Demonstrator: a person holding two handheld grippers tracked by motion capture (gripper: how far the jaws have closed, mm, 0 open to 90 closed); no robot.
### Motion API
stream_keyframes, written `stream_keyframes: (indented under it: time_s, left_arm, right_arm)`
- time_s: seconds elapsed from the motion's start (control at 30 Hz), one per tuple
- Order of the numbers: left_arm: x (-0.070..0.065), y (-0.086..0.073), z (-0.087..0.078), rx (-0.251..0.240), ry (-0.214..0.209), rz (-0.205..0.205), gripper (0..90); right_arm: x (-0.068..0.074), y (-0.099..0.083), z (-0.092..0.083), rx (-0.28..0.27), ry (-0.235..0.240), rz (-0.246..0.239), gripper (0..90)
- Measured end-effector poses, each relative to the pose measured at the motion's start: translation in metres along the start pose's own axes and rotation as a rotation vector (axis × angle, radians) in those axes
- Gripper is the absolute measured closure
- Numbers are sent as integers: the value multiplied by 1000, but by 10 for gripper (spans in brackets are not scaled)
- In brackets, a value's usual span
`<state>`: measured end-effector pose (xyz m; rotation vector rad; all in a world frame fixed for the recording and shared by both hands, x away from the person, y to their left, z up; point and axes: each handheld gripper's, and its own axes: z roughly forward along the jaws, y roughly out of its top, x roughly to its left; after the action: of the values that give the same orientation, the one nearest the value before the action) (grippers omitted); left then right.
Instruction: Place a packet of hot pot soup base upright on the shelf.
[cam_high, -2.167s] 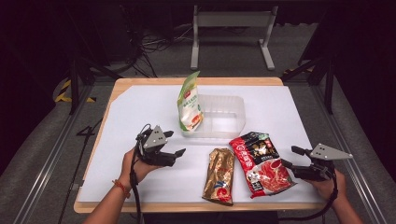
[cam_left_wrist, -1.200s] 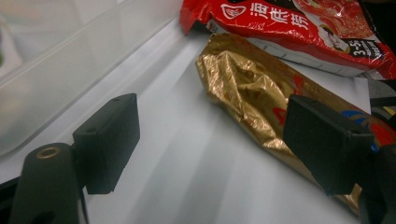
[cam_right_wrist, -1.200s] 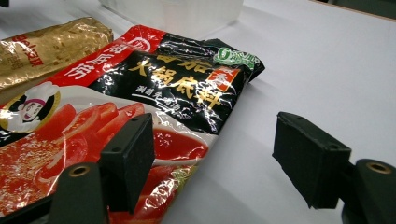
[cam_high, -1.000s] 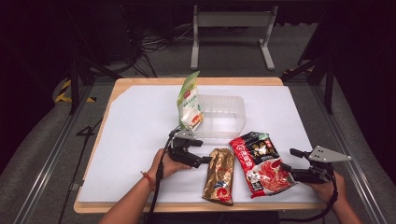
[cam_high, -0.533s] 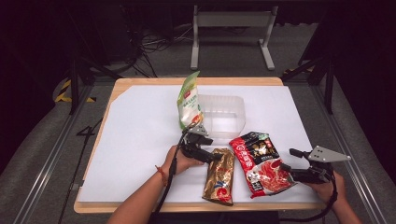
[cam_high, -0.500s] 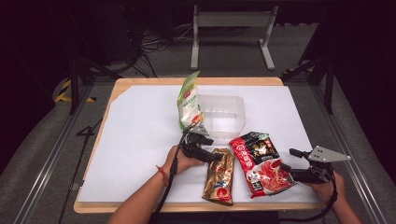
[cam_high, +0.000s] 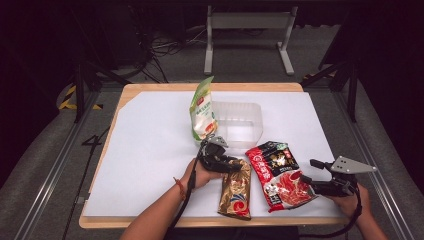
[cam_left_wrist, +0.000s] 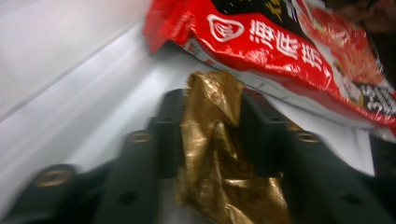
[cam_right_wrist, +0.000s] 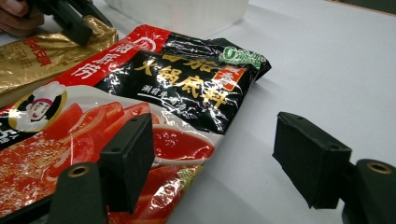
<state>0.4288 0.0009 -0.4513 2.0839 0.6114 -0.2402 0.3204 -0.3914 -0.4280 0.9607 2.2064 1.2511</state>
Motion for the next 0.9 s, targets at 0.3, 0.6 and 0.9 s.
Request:
stream_keyframes:
  time_s: [0.3, 0.6, 0.9]
  left_arm:
    - [-15, 1, -18, -102, 89, 22, 871]
    - [-30, 10, -68, -284, 125, 37, 875]
    - [-47, 20, -93, -391, 115, 74, 878]
  right_arm:
    - [-1, 1, -1, -9, 3, 3, 294]
    - [-3, 2, -1, -14, 1, 9, 293]
    - [-4, 3, -4, -22, -12, 12, 293]
